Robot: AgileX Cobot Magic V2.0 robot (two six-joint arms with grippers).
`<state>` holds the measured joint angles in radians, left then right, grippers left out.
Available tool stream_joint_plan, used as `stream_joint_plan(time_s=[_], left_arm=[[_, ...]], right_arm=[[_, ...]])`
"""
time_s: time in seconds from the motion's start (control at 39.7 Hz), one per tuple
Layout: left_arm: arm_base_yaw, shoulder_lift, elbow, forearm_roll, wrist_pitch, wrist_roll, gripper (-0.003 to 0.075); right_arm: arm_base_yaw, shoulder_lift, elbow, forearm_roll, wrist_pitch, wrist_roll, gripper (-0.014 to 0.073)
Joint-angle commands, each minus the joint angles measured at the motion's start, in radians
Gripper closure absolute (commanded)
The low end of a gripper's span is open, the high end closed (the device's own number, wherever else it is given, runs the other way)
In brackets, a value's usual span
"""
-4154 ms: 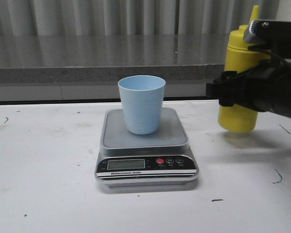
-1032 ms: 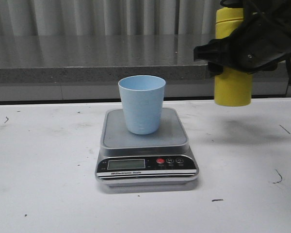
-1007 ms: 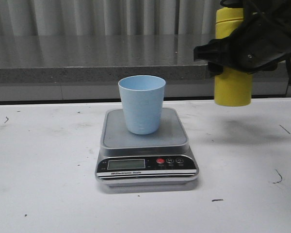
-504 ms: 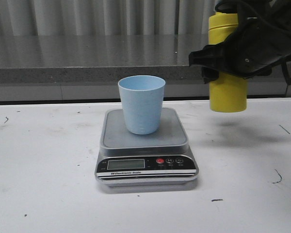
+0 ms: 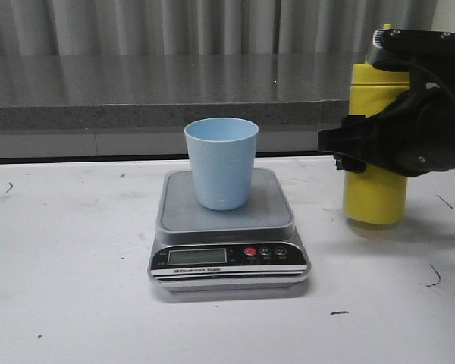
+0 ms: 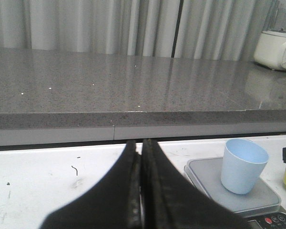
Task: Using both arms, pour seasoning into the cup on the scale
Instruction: 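Lower the yellow bottle onto the table with the right gripper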
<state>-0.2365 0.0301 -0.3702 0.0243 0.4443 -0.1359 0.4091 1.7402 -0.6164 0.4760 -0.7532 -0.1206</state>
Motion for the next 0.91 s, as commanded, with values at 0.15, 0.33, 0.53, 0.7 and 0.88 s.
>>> stream_joint_plan(time_s=[0.15,0.33,0.53,0.7,0.88], left_arm=[[0.000,0.012,-0.027,-0.007,-0.076,-0.011,0.0740],[0.000,0.012,-0.021,-0.007,-0.078,-0.011,0.0740],[0.000,0.012,-0.019,-0.007,-0.076,-0.011,0.0740],[0.000,0.012,-0.019,-0.007,-0.076,-0.011,0.0740],[0.000,0.012,-0.019,-0.007,-0.076,-0.011,0.0740]], right_arm=[[-0.005,0.088,-0.006,-0.074,-0.266,0.051,0.0444],[-0.005,0.153,-0.006,-0.080,-0.341,0.051,0.0444],[-0.005,0.176,0.002,-0.081,-0.374,0.051,0.0444],[-0.005,0.176,0.035,-0.080,-0.489,0.051,0.0443],[-0.005,0.176,0.054,-0.080,-0.503,0.051,0.0435]])
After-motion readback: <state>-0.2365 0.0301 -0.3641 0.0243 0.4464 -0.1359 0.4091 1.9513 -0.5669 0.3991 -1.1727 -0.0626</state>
